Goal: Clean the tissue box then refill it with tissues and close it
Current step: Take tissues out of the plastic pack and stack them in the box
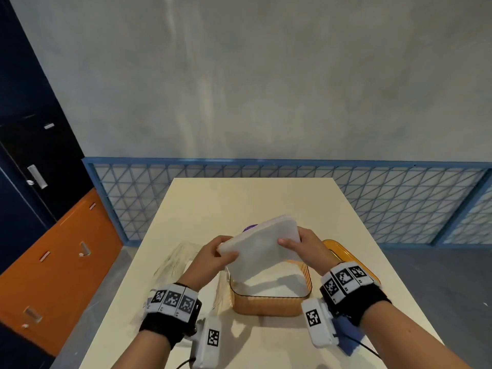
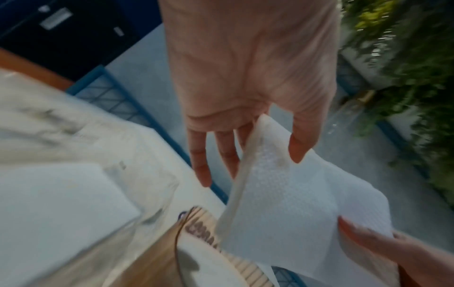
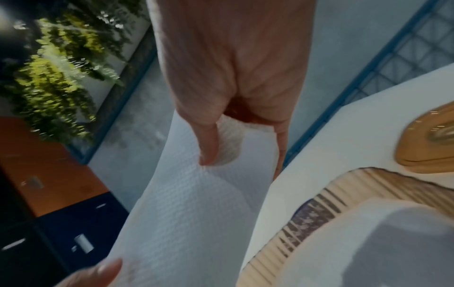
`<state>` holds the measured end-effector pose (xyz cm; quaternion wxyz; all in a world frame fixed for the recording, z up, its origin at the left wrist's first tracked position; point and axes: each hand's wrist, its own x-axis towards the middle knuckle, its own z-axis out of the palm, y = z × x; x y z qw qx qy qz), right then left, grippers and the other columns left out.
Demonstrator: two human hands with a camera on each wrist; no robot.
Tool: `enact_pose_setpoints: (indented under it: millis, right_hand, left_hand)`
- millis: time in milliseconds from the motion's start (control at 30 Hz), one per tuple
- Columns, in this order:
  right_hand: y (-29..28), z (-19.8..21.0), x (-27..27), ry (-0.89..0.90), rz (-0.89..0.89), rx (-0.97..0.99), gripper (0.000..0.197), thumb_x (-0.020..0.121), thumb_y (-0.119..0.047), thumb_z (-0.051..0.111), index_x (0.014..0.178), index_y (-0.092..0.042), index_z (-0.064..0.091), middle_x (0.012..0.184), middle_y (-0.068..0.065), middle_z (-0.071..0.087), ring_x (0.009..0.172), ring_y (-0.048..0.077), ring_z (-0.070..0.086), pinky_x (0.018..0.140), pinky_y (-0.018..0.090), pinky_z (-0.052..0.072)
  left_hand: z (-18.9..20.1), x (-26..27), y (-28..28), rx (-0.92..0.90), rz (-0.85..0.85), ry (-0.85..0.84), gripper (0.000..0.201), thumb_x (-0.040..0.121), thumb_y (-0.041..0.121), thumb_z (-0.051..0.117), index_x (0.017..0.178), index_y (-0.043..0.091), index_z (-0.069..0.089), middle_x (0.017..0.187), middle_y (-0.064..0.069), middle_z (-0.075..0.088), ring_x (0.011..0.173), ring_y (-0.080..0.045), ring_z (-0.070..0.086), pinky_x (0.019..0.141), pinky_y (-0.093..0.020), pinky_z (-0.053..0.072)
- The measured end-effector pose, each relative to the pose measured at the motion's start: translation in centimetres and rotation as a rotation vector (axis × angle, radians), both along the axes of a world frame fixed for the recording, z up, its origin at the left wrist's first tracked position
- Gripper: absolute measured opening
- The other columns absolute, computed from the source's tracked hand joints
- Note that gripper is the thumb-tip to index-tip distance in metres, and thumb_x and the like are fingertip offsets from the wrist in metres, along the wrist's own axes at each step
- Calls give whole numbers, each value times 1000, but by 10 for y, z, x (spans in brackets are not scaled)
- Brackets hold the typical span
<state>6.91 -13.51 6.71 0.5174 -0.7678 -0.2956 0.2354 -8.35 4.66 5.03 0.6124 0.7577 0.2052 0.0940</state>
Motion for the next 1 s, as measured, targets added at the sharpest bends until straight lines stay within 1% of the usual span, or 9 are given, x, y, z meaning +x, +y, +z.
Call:
enact_pose_setpoints:
  millis: [167,300,433,500,600,767,833,933,1000]
  right_hand:
    - [-14,-12,2,85,-85,51,14,87,-21,64,101,-21,61,94,-4,68,85,9,65,72,25,53]
    - [-21,-28,-2,107,-83,23,21,82,-13,70,99,-23,61,93,-4,69,86,16,66,67,20,55]
    - [-28,-61,-7,63,-125,-137,26,80,-4,69,100,-17,58,97,6,66,95,25,62,86,40,53]
    - [-25,-65,-8,51,-175,-148,25,81,-4,66,101,-16,56,97,6,64,95,25,61,85,38,51]
    - [-20,-59,-6,24,-204,-121,23,84,-10,65,104,-16,57,98,5,64,93,22,61,75,27,52]
    - [-23,-59,-5,47,-206,-207,33,87,-11,62,120,-8,57,114,11,64,104,27,60,91,38,52]
    - [-23,-55,-1,56,-224,-226,34,88,-9,60,122,-6,56,116,11,63,102,25,60,85,34,51]
    - [-19,-47,5,82,-253,-291,33,87,-6,60,119,-2,57,111,10,64,93,20,57,66,22,46]
    - [-16,-50,4,64,-241,-395,35,84,-7,62,119,-2,57,116,11,64,94,20,57,70,23,46]
  left_hand:
    - [-17,8,-13,-194,69,-140,47,61,40,68,103,20,63,104,-6,68,100,-22,63,87,-39,53]
    - [-27,19,-26,-101,160,-172,30,64,35,59,91,23,56,91,3,61,85,-15,56,71,-25,47]
    - [-41,23,-40,11,168,-91,13,87,8,50,98,13,48,86,0,54,88,-20,52,65,-15,44]
    - [-43,25,-45,48,181,-77,14,93,-1,42,100,11,46,85,0,53,86,-20,51,63,-14,43]
    - [-41,28,-49,89,232,-105,15,94,-1,41,101,12,43,84,4,51,79,-11,51,62,-15,41]
    - [-43,29,-50,164,317,-91,8,96,4,41,100,11,39,87,-2,51,78,-17,49,58,-12,38]
    - [-44,32,-46,174,346,-69,9,95,6,43,100,12,39,86,-2,52,82,-21,50,63,-16,41]
    - [-47,40,-39,179,370,71,23,94,8,46,115,14,39,94,-6,55,94,-30,56,92,-41,46]
    - [-51,45,-36,246,333,201,42,94,9,45,133,17,32,95,-5,55,102,-31,58,101,-43,39]
